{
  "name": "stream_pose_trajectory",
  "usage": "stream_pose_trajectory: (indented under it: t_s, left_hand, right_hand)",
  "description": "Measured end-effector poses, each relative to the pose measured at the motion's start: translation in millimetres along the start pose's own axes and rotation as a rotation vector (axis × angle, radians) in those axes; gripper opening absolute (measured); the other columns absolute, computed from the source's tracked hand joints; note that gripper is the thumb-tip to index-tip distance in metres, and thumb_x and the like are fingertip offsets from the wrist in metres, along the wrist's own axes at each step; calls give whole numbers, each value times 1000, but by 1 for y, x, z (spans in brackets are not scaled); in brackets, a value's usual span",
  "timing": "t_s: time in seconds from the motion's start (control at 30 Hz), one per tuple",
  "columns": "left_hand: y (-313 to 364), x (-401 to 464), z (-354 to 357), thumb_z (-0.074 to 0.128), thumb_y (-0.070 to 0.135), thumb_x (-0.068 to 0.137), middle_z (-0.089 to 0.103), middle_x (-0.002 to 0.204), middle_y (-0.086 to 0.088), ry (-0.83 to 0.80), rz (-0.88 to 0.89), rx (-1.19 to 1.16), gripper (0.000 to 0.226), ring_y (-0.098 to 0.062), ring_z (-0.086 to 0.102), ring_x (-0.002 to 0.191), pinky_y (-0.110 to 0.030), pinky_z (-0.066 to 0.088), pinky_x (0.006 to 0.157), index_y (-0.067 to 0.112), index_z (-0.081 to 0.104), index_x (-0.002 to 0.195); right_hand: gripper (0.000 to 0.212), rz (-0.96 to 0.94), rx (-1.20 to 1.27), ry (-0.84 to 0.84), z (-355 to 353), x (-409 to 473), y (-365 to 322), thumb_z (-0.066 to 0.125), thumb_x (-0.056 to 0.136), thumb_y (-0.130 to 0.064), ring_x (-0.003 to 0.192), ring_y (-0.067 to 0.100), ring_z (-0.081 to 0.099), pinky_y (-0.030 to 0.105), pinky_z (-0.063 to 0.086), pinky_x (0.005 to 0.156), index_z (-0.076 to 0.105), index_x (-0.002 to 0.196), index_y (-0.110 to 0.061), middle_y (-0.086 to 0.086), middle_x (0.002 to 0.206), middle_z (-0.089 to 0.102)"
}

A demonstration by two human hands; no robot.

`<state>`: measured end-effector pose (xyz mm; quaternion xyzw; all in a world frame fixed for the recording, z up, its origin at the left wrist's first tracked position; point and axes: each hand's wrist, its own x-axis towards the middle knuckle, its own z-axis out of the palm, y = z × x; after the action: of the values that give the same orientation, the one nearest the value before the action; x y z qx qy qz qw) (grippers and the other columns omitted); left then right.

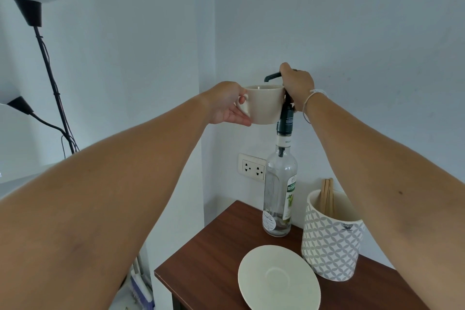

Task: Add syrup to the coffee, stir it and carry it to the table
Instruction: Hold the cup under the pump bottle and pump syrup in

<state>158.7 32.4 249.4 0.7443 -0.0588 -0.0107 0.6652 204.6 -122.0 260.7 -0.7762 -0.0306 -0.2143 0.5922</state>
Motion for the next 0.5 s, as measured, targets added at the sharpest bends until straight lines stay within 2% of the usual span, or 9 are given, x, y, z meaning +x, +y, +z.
stream_pose_trajectory:
  t_s: [0.13,0.33,0.5]
  left_hand:
    - [-2,0,0,39,11,94,56,92,-31,2,-8,12,28,-39,64,77,-35,59,61,8,40,66]
    - [-8,2,0,39,12,94,56,91,-31,5,-23,19,28,-39,65,77,-35,59,64,8,40,66]
    - [-9,3,-1,40,12,95,55,94,-28,-2,-21,4,28,-38,64,76,-35,59,60,8,40,66]
  right_hand:
    - [29,-8,-5,7,0,0,3,41,84,-33,57,16,37,30,38,64,36,60,-17,-1,62,37]
    - [31,-26,-3,11,1,4,6,41,84,-33,56,15,37,26,35,57,35,58,-17,-1,62,38]
    - [30,-34,3,33,2,5,8,42,83,-33,60,17,40,31,38,66,37,59,-16,0,63,41]
